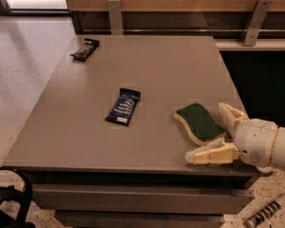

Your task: Move sponge near rxbar chocolate

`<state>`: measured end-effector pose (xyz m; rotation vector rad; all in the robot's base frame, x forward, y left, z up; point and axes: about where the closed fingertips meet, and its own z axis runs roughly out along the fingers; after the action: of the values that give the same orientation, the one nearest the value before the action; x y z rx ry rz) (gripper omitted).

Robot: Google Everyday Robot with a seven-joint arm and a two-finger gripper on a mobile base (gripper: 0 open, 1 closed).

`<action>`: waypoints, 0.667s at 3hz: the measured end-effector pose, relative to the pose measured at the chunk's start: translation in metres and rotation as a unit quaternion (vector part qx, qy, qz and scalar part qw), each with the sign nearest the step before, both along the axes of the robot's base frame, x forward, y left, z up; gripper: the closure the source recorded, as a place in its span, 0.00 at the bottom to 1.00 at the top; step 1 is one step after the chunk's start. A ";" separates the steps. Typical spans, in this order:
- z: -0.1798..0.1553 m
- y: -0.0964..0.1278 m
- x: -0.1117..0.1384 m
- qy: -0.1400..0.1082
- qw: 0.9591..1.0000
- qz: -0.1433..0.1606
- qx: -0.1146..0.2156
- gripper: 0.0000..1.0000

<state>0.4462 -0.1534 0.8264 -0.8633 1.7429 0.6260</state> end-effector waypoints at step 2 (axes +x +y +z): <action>-0.013 0.011 0.005 -0.003 1.000 -0.007 0.016 0.40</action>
Offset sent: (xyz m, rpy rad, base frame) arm 0.0031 0.0069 -0.0111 0.0283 -0.0022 -0.0134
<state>0.4508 -0.1428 0.8136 -0.8285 1.7281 0.6410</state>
